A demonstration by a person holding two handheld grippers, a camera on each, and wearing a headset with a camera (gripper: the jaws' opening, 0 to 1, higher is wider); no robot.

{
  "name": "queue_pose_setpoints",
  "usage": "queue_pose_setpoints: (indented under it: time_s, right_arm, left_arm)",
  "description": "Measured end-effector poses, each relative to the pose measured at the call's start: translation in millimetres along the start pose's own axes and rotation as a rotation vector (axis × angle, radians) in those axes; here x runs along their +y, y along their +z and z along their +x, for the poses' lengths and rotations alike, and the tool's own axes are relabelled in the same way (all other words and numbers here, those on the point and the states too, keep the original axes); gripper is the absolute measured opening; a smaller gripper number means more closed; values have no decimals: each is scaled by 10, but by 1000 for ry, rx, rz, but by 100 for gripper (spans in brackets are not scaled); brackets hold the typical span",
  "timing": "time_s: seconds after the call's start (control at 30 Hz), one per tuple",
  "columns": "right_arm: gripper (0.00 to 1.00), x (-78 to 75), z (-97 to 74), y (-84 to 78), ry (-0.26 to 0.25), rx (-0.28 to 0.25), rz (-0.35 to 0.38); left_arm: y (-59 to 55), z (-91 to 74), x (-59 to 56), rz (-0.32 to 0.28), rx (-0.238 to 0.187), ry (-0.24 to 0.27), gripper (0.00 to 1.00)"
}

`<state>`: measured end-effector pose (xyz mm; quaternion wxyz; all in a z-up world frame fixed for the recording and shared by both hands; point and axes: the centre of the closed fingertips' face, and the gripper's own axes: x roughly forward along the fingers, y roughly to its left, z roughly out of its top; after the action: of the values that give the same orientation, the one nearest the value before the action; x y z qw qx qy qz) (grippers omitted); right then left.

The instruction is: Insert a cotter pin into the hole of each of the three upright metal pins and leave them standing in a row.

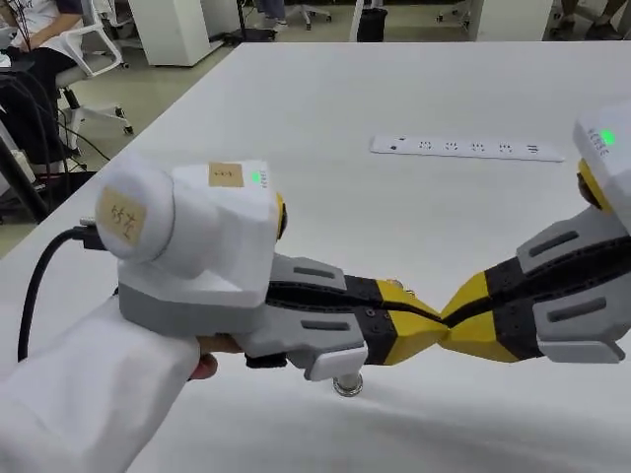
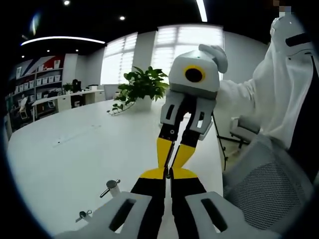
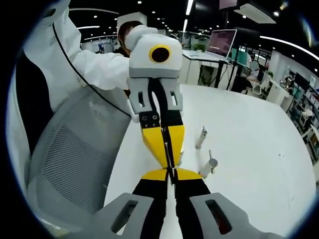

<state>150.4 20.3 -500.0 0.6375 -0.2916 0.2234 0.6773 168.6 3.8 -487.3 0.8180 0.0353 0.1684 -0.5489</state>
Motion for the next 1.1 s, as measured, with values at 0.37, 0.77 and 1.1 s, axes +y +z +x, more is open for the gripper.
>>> queue_pose_setpoints:
  time_s: [0.37, 0.77, 1.1]
  right_arm:
    - [0, -12, -30, -60, 21, 17, -44]
    - [0, 11, -52, -48, 32, 5, -61]
    - [0, -2, -107, -96, 32, 27, -78]
  left_arm:
    - [-2, -26, -47, 23, 5, -24, 0]
    - [24, -38, -91, 49, -9, -43, 0]
    - [-7, -29, -122, 32, -7, -54, 0]
